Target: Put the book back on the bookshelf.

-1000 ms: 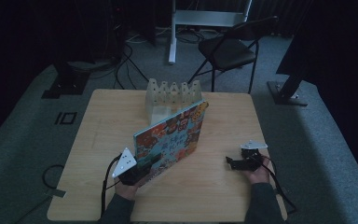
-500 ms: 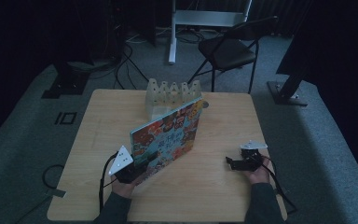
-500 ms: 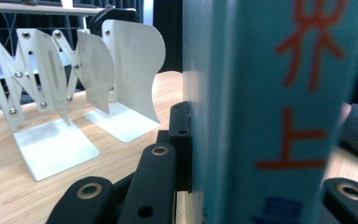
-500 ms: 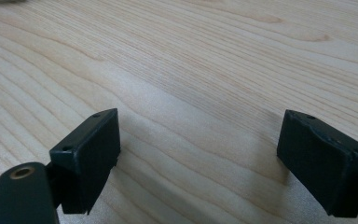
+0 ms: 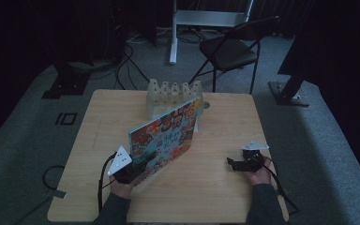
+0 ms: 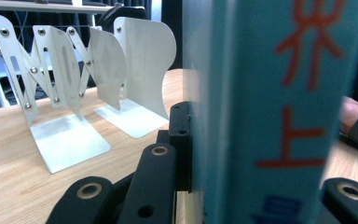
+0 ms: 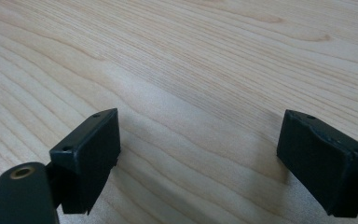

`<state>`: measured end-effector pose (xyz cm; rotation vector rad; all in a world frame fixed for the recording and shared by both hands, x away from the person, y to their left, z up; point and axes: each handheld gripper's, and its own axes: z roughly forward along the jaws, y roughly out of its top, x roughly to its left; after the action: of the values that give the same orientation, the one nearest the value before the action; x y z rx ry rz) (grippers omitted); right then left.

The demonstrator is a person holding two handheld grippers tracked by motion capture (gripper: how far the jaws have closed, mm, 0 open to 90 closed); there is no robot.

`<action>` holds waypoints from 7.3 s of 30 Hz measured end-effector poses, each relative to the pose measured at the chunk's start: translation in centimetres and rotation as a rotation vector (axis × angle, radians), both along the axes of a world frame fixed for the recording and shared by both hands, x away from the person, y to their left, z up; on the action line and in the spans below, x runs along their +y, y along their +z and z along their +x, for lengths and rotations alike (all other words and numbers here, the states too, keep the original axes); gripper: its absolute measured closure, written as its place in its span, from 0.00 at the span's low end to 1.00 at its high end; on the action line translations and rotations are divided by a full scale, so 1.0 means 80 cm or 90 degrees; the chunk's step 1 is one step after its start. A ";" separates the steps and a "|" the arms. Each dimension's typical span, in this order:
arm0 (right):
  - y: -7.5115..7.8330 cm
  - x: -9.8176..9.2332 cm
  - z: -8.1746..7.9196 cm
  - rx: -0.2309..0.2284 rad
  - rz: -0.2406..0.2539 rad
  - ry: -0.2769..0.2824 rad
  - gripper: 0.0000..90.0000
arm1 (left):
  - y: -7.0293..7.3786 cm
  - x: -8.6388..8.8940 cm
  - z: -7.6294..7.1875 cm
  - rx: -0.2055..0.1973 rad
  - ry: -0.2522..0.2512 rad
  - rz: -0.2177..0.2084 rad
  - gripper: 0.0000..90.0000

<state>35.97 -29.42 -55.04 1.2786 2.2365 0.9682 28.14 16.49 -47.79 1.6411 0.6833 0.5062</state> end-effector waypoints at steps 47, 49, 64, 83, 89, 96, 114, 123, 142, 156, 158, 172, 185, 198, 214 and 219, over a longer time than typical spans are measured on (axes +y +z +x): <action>0.000 0.000 -0.001 0.000 0.000 0.002 0.14 | 0.001 0.025 0.002 0.000 0.050 -0.007 0.90; 0.000 0.000 0.000 -0.001 0.000 0.002 0.14 | 0.002 0.026 0.002 -0.001 0.052 -0.005 0.90; 0.000 0.000 0.000 0.000 0.000 0.003 0.14 | 0.002 0.029 0.003 -0.001 0.069 -0.002 0.90; 0.000 0.000 -0.001 0.000 0.000 0.003 0.14 | 0.004 0.033 0.003 -0.006 0.095 -0.012 0.90; 0.000 0.000 -0.001 0.000 0.000 0.003 0.14 | 0.004 0.033 0.004 -0.006 0.101 -0.007 0.90; 0.000 0.000 0.000 0.000 0.000 0.003 0.14 | 0.003 0.034 0.005 -0.005 0.110 -0.009 0.90; 0.000 0.000 -0.001 0.000 0.001 0.003 0.14 | 0.000 0.034 0.007 -0.004 0.143 -0.022 0.90; 0.000 0.000 -0.001 0.000 0.001 0.003 0.14 | -0.001 0.035 0.009 -0.001 0.166 -0.029 0.90; 0.000 0.000 -0.001 0.001 0.001 0.002 0.14 | -0.001 0.038 0.014 0.005 0.185 -0.035 0.90; 0.000 0.000 -0.001 0.000 0.001 0.003 0.14 | -0.002 0.042 0.016 0.006 0.201 -0.034 0.90; 0.000 0.000 -0.001 0.000 0.001 0.003 0.14 | -0.002 0.042 0.017 0.006 0.202 -0.035 0.90; 0.000 0.000 -0.001 0.001 0.001 0.004 0.14 | 0.000 0.041 0.021 0.006 0.208 -0.036 0.90; 0.000 0.000 -0.001 0.000 0.000 0.005 0.14 | 0.000 0.041 0.024 0.008 0.219 -0.038 0.90; 0.000 0.000 -0.001 0.000 0.000 0.006 0.14 | 0.003 0.040 0.027 0.005 0.222 -0.045 0.90; 0.000 0.000 -0.001 0.000 0.000 0.006 0.14 | 0.006 0.038 0.034 -0.004 0.239 -0.047 0.90; 0.000 0.000 -0.001 0.000 0.000 0.006 0.14 | 0.007 0.035 0.037 -0.009 0.243 -0.043 0.90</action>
<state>35.93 -29.39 -55.05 1.2695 2.2440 0.9718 31.12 19.31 -47.19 1.4467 1.0002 0.7575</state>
